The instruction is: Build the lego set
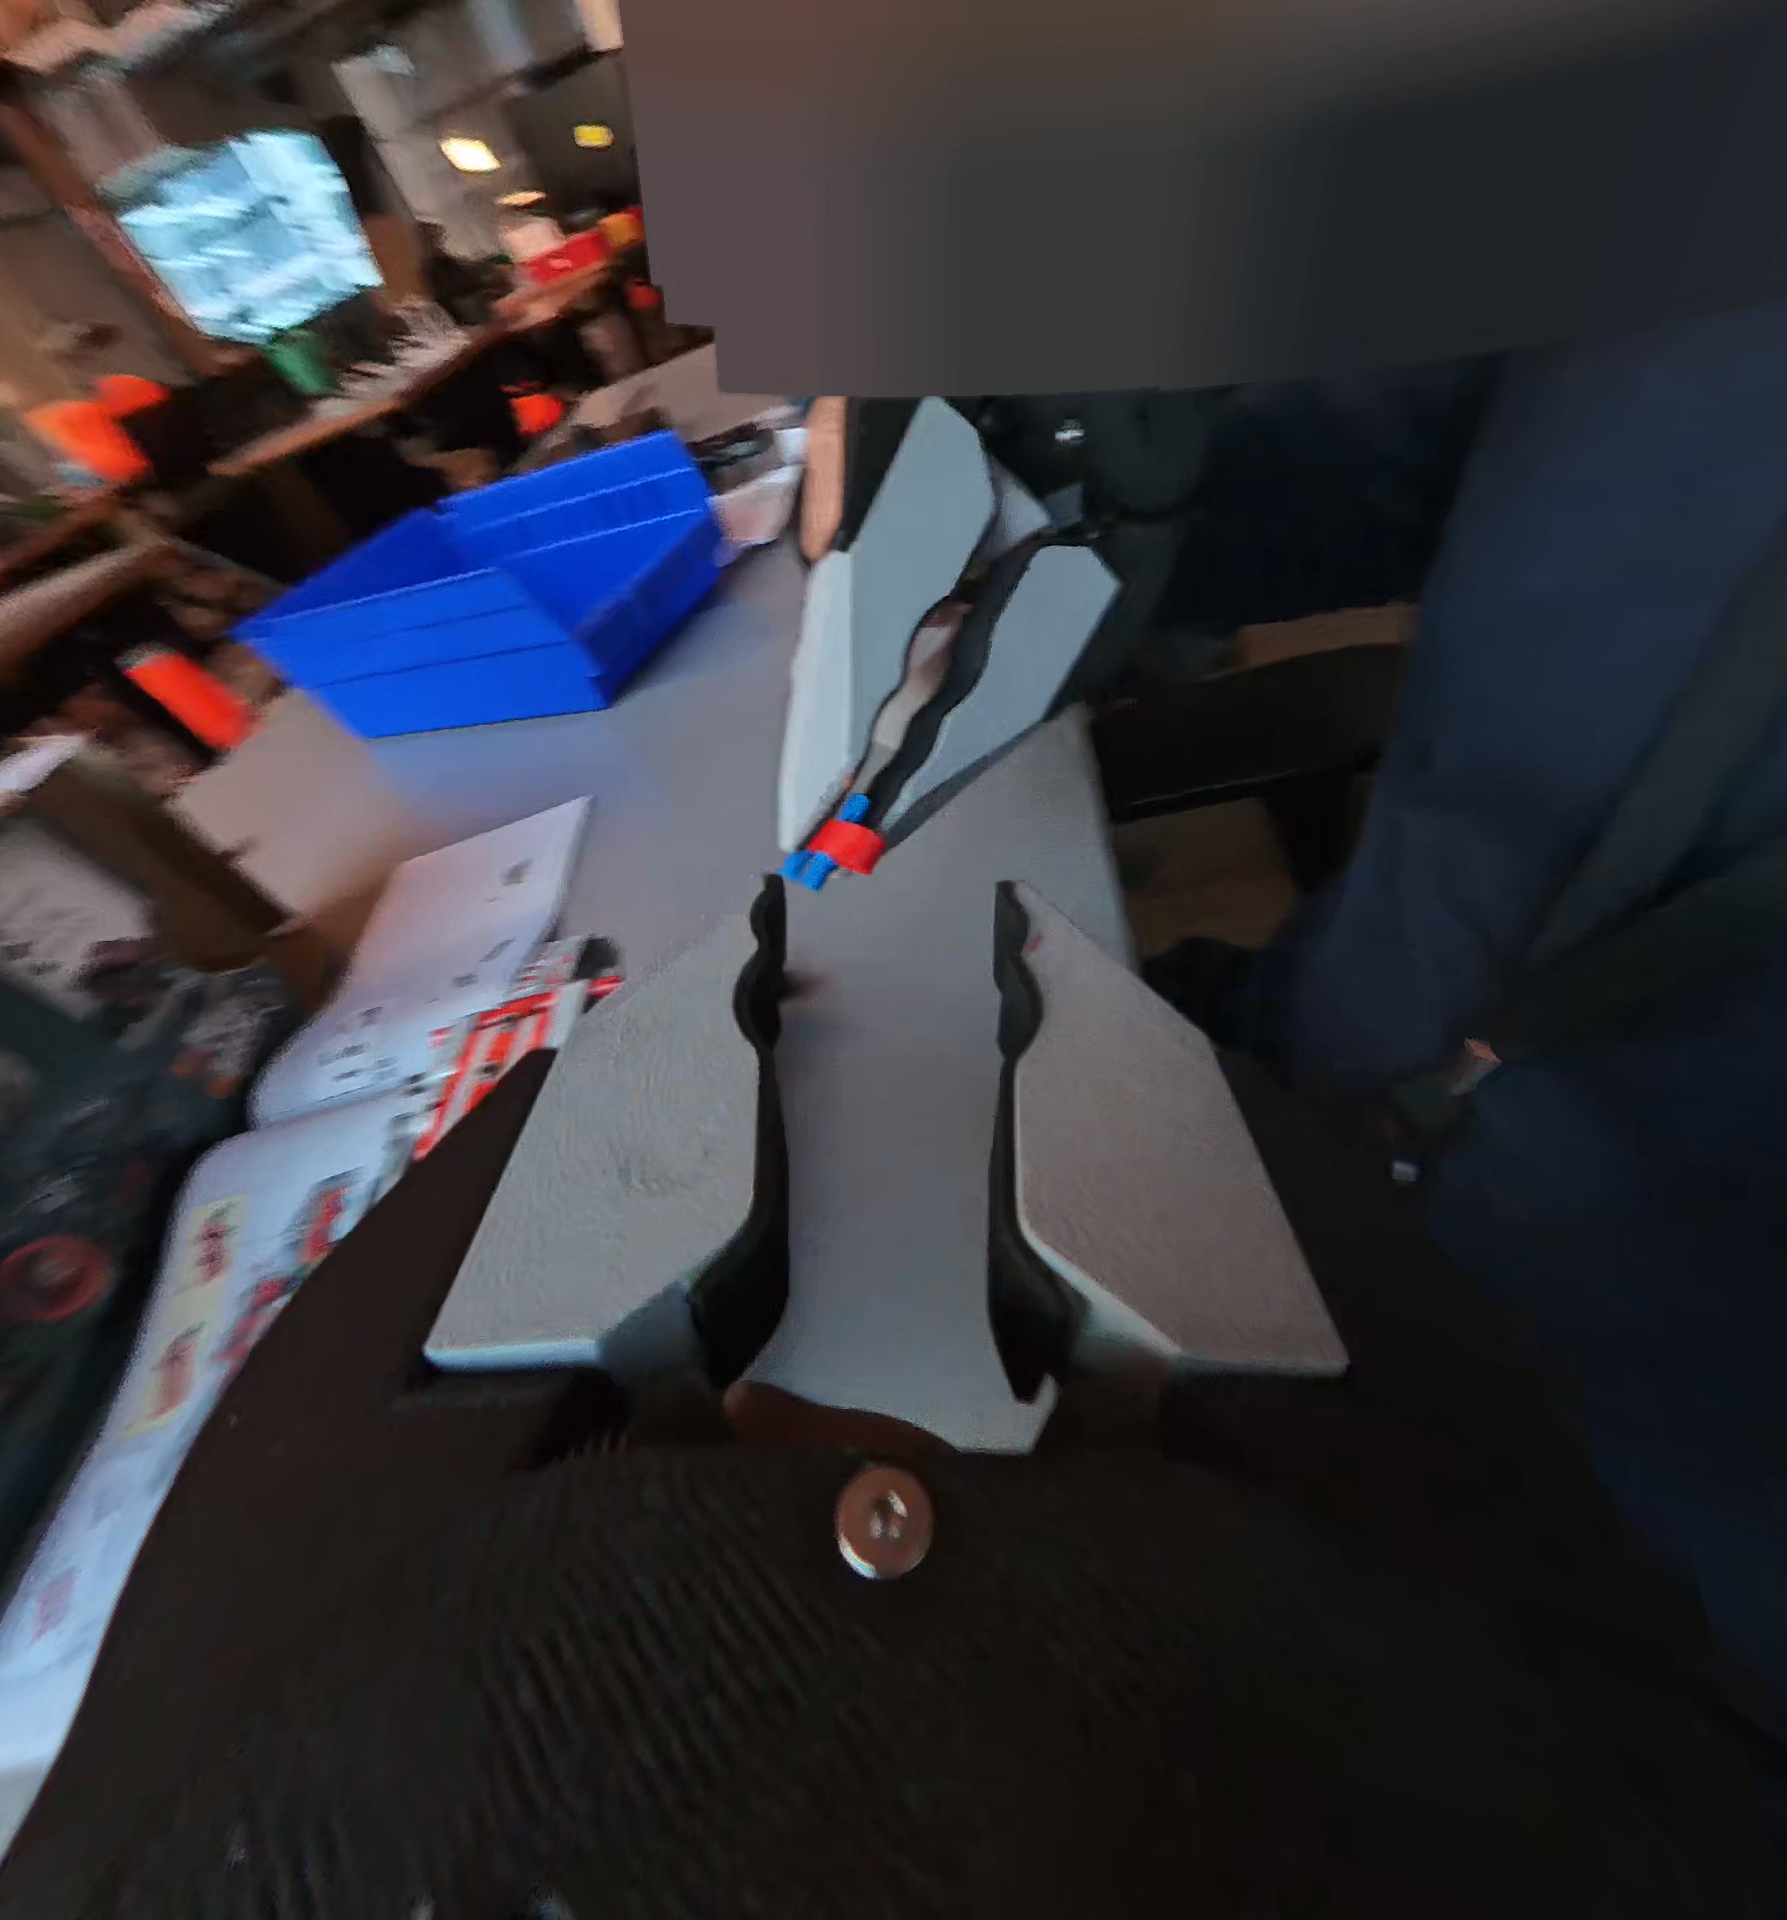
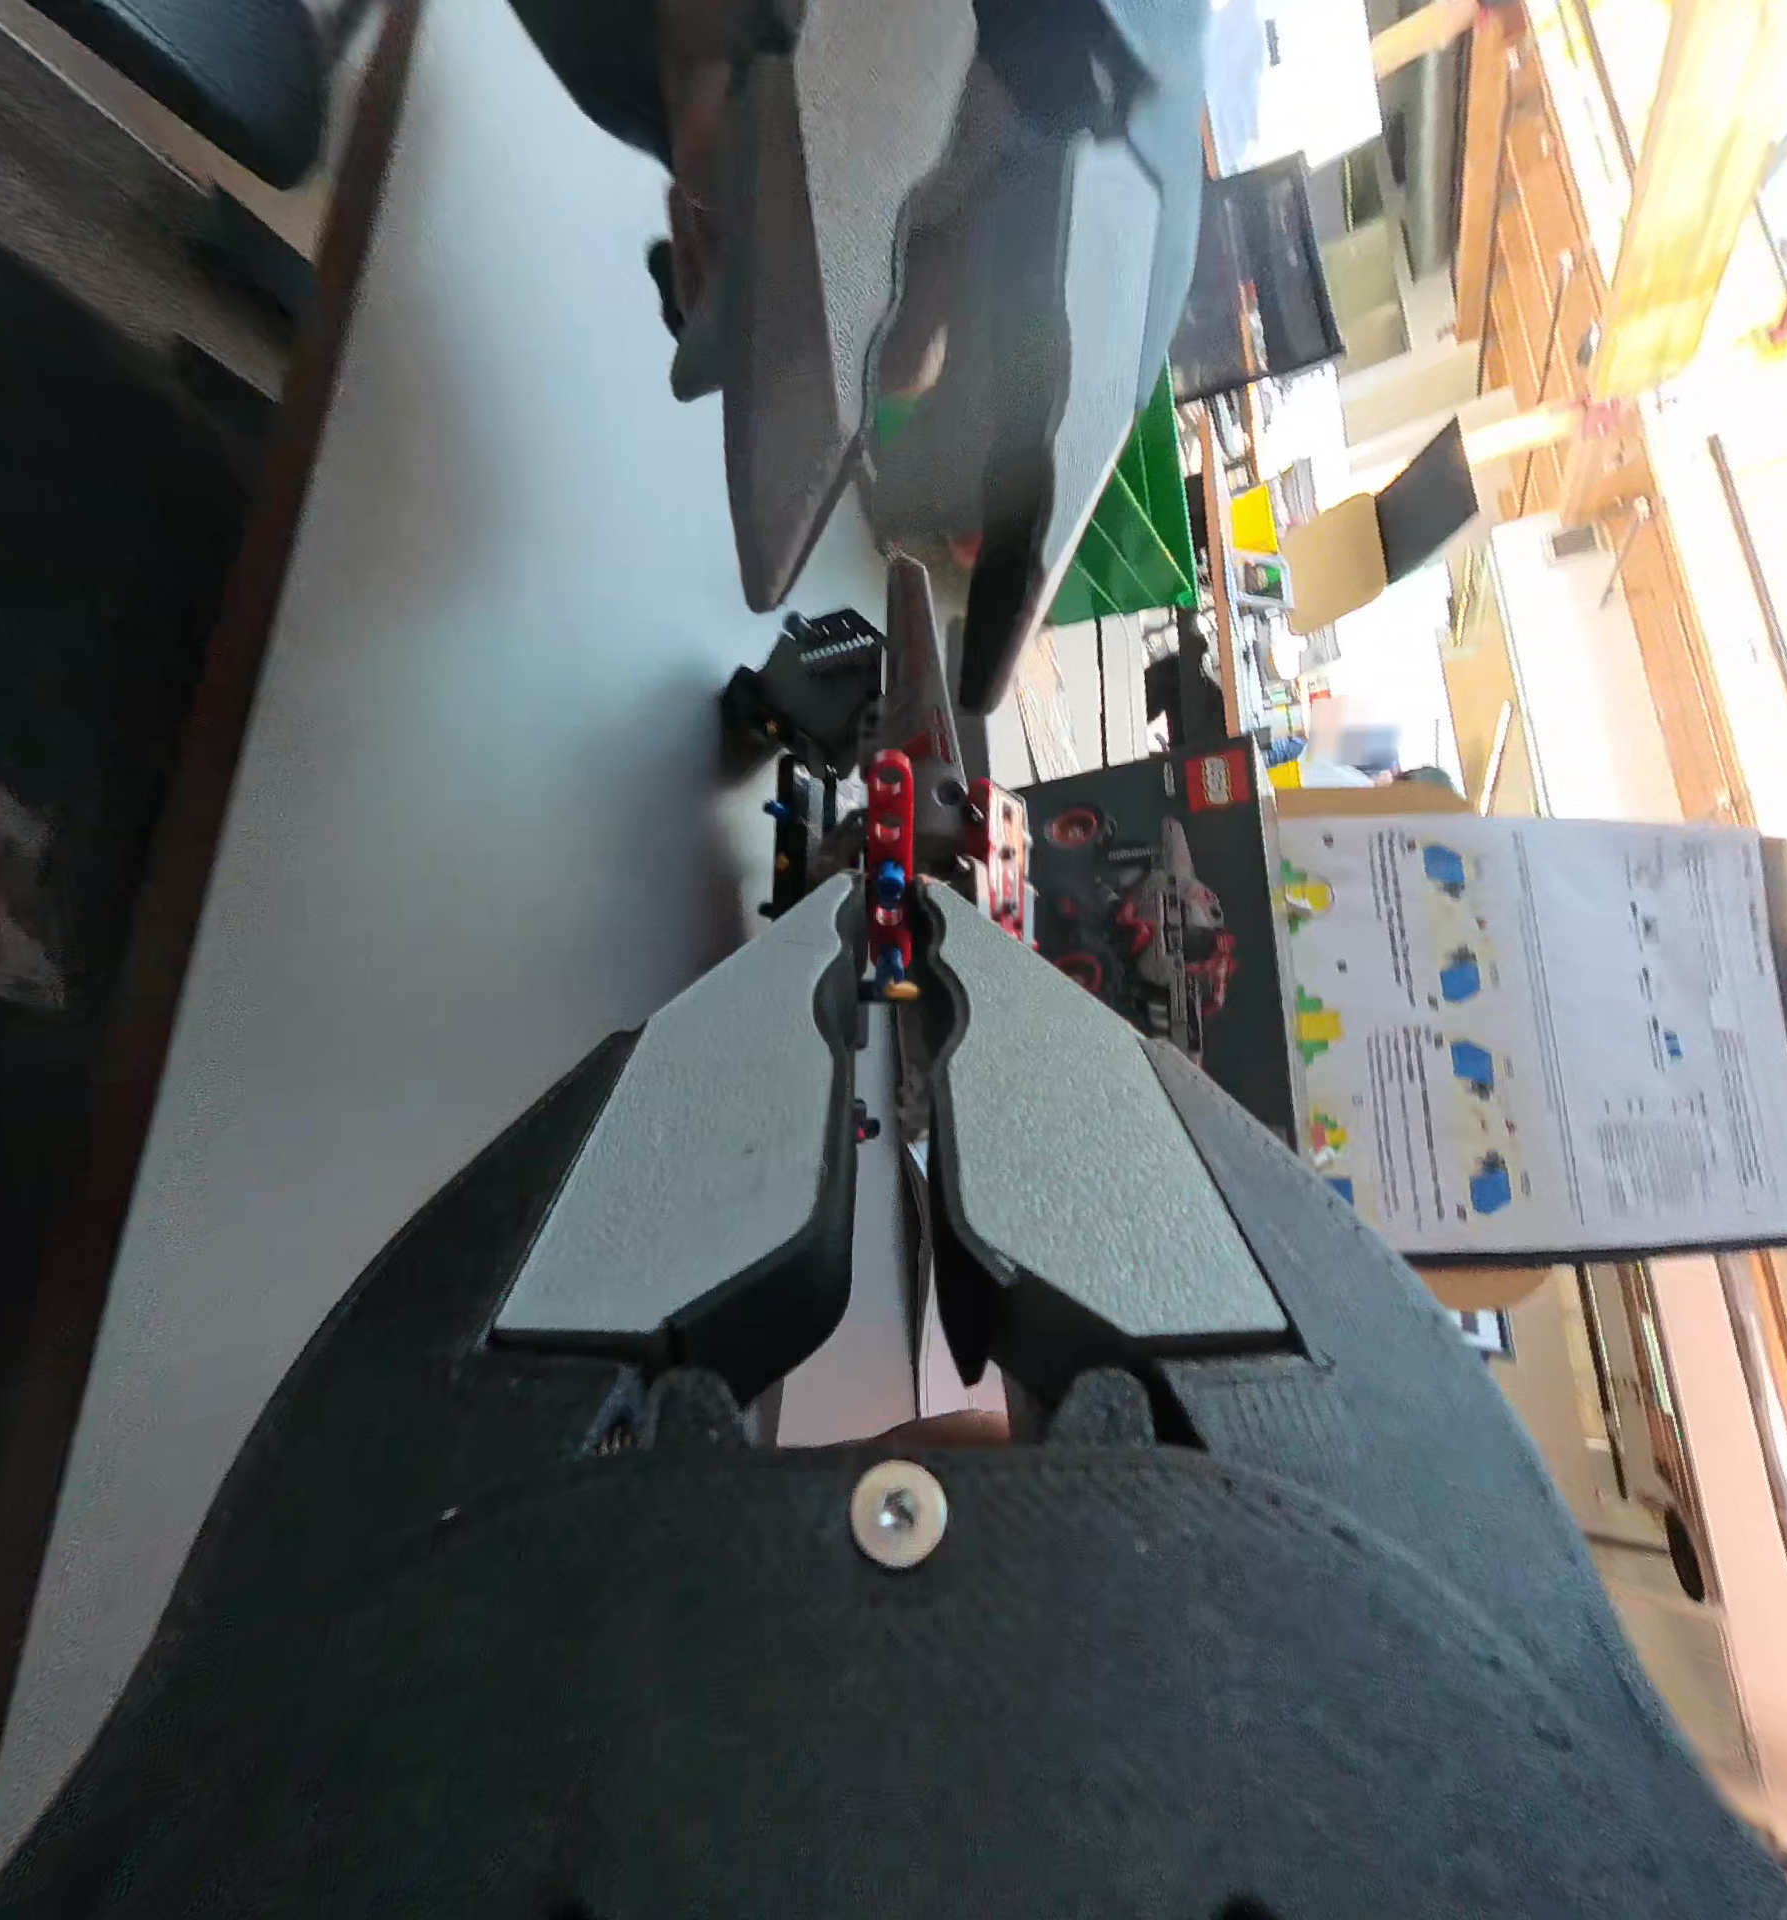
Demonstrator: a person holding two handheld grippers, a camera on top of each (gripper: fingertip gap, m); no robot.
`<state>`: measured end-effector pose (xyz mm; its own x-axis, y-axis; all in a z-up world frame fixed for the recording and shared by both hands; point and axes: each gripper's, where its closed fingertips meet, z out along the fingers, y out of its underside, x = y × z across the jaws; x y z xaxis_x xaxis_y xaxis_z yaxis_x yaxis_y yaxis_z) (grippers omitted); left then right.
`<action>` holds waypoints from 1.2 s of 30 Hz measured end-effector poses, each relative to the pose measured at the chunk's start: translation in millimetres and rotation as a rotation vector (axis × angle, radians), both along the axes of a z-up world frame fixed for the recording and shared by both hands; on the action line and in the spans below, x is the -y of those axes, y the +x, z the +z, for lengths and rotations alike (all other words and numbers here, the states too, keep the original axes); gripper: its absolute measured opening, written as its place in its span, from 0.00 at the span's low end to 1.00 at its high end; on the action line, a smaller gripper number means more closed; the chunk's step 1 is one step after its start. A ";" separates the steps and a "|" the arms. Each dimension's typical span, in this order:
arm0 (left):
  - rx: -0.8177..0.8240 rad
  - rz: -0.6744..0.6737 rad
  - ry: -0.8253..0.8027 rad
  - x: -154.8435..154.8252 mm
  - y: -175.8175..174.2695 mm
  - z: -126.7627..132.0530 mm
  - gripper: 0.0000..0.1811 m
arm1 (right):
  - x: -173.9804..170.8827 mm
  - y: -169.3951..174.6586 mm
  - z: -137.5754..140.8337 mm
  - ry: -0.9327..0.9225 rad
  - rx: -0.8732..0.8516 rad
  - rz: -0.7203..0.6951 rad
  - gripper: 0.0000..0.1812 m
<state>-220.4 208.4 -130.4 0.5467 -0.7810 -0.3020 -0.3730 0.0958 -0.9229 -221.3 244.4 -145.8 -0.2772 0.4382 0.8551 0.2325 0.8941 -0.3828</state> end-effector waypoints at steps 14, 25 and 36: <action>-0.416 0.246 0.401 -31.2 3.9 -8.8 0.03 | -8.6 -5.4 -4.0 -0.025 -0.058 -0.073 0.02; -0.445 0.121 0.508 -20.5 2.9 -13.4 0.02 | -3.9 19.4 3.2 -0.739 0.069 0.145 0.13; -0.464 0.074 0.715 -8.5 18.7 0.8 0.03 | 10.9 27.6 0.5 -1.265 0.321 0.281 0.09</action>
<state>-201.7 216.9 -129.6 0.2880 -0.2842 -0.9145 -0.7263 0.5576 -0.4020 -193.7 233.5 -145.3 -0.5991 0.7715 -0.2144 0.3353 -0.0015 -0.9421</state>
